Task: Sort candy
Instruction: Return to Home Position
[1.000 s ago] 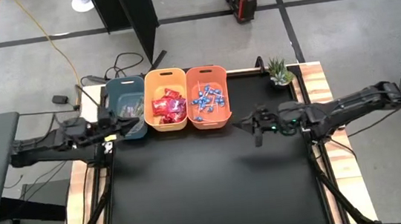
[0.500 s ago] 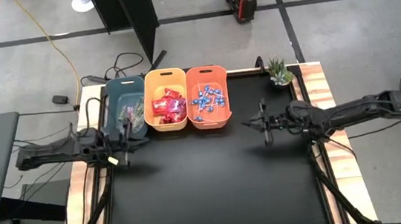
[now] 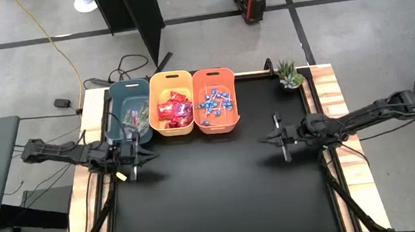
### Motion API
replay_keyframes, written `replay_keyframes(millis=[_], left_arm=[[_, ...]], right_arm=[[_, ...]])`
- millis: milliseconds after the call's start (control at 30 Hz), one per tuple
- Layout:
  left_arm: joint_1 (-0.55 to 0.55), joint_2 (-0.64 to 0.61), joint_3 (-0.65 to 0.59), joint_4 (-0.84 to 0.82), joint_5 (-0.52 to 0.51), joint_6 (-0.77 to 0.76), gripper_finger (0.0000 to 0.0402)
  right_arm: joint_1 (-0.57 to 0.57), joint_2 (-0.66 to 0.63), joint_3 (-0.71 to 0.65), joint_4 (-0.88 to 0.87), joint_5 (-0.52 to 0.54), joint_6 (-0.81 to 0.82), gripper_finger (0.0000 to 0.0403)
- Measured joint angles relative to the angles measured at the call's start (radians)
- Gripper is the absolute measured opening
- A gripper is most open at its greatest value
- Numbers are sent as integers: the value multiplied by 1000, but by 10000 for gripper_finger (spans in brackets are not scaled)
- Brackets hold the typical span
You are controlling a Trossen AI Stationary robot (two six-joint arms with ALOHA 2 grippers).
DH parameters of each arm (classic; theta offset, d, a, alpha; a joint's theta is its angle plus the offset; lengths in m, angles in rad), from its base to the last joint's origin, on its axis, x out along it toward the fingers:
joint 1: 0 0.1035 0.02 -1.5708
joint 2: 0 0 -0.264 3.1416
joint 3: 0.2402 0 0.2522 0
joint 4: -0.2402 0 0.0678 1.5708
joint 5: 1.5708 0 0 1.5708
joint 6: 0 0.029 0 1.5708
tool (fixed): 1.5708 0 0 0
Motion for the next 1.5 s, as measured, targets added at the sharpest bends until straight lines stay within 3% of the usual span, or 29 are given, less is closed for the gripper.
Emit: replay_keyframes(millis=[100,333,567,733,1033,1300,1500], left_arm=[[-73,-64,2,-21,-83,-17,0],[-291,-98,33,-115,-329,0,0],[-478,-95,34,-127,-514,15,0],[-561,-95,32,-130,-575,37,0],[-576,-95,20,-130,-539,35,0],[-576,-94,19,-131,-532,60,0],[-576,-94,18,-127,-530,-128,6]], right_arm=[[38,-95,0,-23,47,-22,0],[195,-464,0,-476,215,-11,0],[329,-826,-1,-737,333,-82,0],[358,-812,-1,-803,400,-74,0],[336,-824,-1,-805,401,-131,0],[326,-823,-1,-806,401,58,23],[326,-823,-1,-807,401,107,32]])
